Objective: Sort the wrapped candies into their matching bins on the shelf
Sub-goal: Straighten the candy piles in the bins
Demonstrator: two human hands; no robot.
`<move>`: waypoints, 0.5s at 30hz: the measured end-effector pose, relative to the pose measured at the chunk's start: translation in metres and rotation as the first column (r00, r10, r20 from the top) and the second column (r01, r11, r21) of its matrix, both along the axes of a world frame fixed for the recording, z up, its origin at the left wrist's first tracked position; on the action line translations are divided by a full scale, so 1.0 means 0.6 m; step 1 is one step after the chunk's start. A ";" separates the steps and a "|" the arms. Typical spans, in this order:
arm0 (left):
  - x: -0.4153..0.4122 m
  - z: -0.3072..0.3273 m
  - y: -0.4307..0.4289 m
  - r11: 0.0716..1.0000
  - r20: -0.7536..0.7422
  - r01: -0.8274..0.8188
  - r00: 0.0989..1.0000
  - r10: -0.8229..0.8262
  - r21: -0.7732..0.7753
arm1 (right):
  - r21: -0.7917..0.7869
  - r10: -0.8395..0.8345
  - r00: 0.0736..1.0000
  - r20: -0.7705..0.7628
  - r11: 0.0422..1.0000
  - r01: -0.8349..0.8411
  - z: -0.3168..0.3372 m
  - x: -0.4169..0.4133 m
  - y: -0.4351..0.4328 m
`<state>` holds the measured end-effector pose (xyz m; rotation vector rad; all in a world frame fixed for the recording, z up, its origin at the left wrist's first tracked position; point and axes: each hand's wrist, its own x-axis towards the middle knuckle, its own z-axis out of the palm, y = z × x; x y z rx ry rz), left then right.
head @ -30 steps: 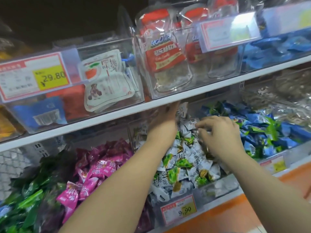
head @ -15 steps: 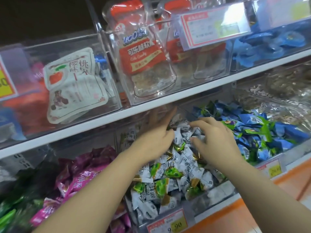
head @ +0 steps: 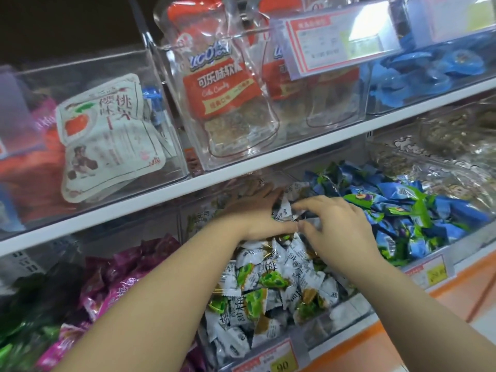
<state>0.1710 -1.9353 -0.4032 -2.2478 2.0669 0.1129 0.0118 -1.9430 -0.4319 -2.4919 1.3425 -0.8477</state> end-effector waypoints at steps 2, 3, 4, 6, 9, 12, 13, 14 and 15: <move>-0.003 0.007 0.003 1.000 -0.108 0.017 0.994 -0.019 -0.016 | 0.005 0.003 1.000 0.019 1.000 -0.003 -0.001 0.000 0.000; -0.003 0.012 0.008 0.999 -0.169 0.037 0.985 -0.042 -0.034 | 0.011 0.005 0.998 0.055 1.000 -0.006 -0.002 0.000 0.000; -0.002 0.015 0.012 0.997 -0.211 0.056 0.975 -0.067 -0.055 | 0.019 0.005 0.995 0.104 1.000 -0.007 -0.002 -0.001 0.000; 0.002 0.022 0.023 0.994 -0.250 0.074 0.964 -0.091 -0.078 | 0.042 -0.002 0.981 0.193 0.999 -0.006 0.000 -0.002 0.001; 0.014 0.030 0.036 0.992 -0.310 0.051 0.947 -0.085 -0.115 | 0.034 -0.008 0.987 0.158 0.999 0.003 0.002 -0.001 -0.002; 0.020 0.033 0.035 0.994 -0.276 -0.021 0.961 -0.010 -0.109 | 0.004 -0.016 1.000 0.005 1.000 0.016 0.004 0.004 -0.003; 0.018 0.031 0.033 0.997 -0.275 -0.036 0.961 0.015 -0.072 | 0.002 -0.018 0.999 -0.028 1.000 0.018 0.005 0.005 -0.002; 0.013 0.028 0.029 0.999 -0.289 -0.038 0.957 0.026 -0.036 | 0.006 -0.016 0.999 -0.046 1.000 0.017 0.007 0.005 -0.001; 0.008 0.025 0.023 0.999 -0.302 -0.033 0.953 0.027 -0.013 | 0.012 -0.011 0.998 -0.056 1.000 0.012 0.008 0.004 -0.001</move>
